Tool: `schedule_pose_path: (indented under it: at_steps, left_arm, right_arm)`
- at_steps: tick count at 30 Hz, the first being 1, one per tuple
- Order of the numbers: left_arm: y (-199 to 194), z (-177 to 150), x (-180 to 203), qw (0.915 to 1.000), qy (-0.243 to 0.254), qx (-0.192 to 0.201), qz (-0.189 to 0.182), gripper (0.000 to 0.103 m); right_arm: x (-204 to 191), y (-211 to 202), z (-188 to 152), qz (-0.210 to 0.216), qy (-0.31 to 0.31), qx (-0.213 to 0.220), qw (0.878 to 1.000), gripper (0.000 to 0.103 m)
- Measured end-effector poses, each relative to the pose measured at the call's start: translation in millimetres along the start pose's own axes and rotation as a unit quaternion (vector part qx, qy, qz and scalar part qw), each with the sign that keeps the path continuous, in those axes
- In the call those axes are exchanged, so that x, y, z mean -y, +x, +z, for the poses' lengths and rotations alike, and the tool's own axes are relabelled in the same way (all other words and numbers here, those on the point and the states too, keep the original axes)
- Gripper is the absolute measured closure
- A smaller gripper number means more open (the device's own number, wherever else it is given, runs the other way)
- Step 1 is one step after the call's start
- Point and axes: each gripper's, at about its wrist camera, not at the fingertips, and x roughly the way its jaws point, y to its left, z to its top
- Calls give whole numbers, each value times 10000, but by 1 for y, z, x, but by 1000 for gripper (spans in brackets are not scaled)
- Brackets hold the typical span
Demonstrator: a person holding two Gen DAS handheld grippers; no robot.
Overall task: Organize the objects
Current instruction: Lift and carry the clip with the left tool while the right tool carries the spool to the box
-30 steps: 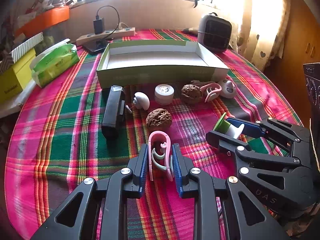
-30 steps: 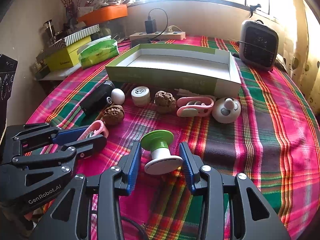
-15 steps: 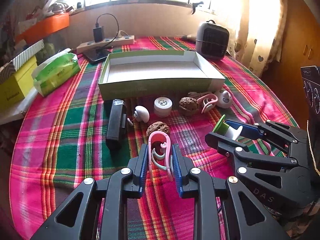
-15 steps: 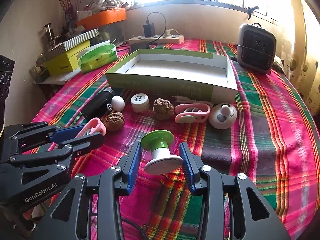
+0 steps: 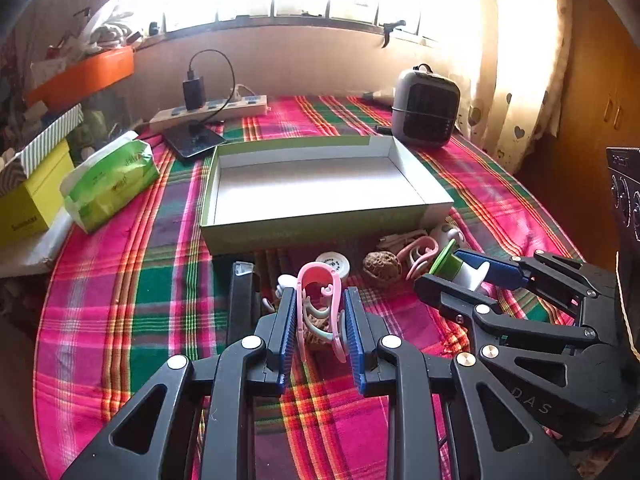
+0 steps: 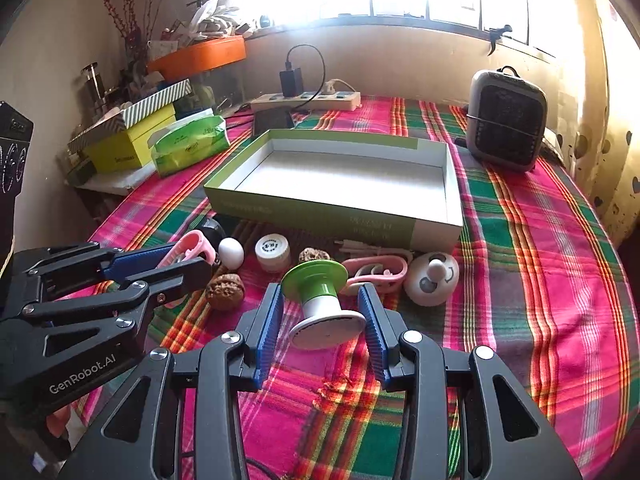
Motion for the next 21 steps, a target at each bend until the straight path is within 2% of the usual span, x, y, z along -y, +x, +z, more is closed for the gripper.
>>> schedule_pose_path:
  at_steps: [12, 21]
  left_arm:
    - [17, 37, -14, 10000, -42, 51, -5, 82]
    - [39, 62, -29, 9999, -120, 1, 12, 82]
  right_arm:
    - [13, 12, 35, -27, 166, 60, 9998, 62]
    - [20, 35, 58, -40, 264, -72, 9996, 62]
